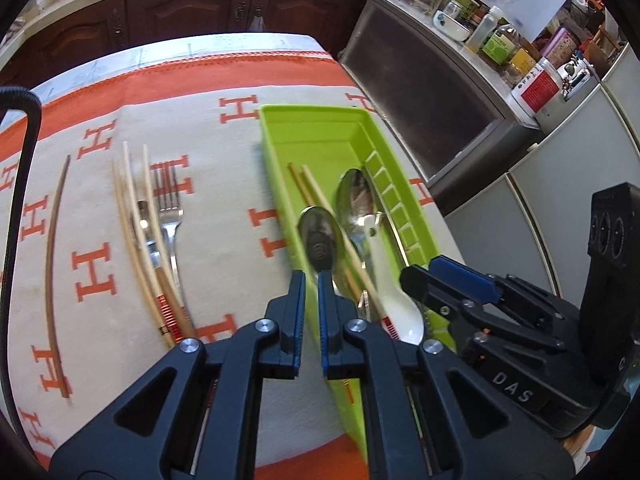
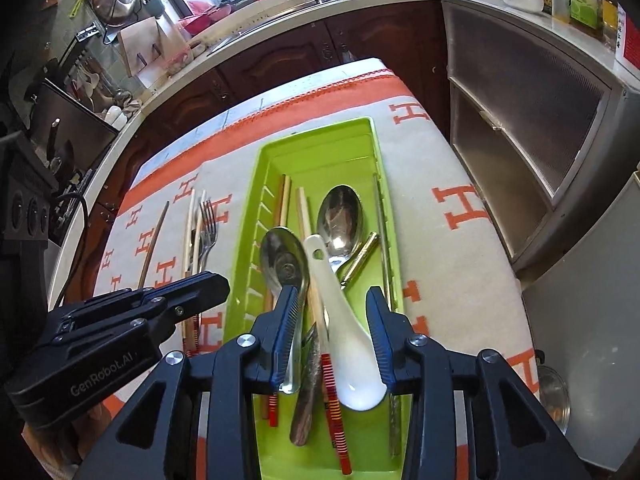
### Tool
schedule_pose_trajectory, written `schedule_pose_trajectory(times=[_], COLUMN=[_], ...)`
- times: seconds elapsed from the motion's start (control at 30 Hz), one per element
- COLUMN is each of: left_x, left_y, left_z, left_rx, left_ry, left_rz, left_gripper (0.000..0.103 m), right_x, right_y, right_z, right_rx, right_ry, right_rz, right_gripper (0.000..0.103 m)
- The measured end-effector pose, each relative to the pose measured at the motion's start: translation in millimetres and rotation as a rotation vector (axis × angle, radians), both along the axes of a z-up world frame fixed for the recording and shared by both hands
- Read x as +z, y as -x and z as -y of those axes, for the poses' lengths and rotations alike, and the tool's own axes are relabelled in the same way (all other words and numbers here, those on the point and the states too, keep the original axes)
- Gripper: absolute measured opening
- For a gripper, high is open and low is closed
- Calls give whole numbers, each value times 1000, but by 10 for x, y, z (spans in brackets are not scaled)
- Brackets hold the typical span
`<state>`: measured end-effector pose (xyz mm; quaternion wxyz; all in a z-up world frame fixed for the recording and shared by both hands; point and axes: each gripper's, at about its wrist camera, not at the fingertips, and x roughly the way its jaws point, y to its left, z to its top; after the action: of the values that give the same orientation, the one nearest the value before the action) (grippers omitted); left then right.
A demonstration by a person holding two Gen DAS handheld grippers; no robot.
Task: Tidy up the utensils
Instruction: 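Carry both chopsticks into the tray and open both tools, then move both tools back over the remaining chopsticks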
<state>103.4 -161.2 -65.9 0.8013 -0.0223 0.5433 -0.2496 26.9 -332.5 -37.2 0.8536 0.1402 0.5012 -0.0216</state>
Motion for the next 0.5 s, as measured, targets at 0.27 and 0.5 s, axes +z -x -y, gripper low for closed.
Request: schedule_pose_trajectory(times=[0.27, 0.5], left_x=[53, 122], left_y=[73, 72], left_z=[-495, -1040], left_rx=[78, 187], left_ry=[-41, -66], left_rz=[21, 51], left_gripper=[3, 3], right_x=[124, 156], right_y=[91, 54], right_z=[-336, -762], right_rx=[67, 158], right_ry=[7, 1], right_rz=[22, 13], right_gripper=[36, 36])
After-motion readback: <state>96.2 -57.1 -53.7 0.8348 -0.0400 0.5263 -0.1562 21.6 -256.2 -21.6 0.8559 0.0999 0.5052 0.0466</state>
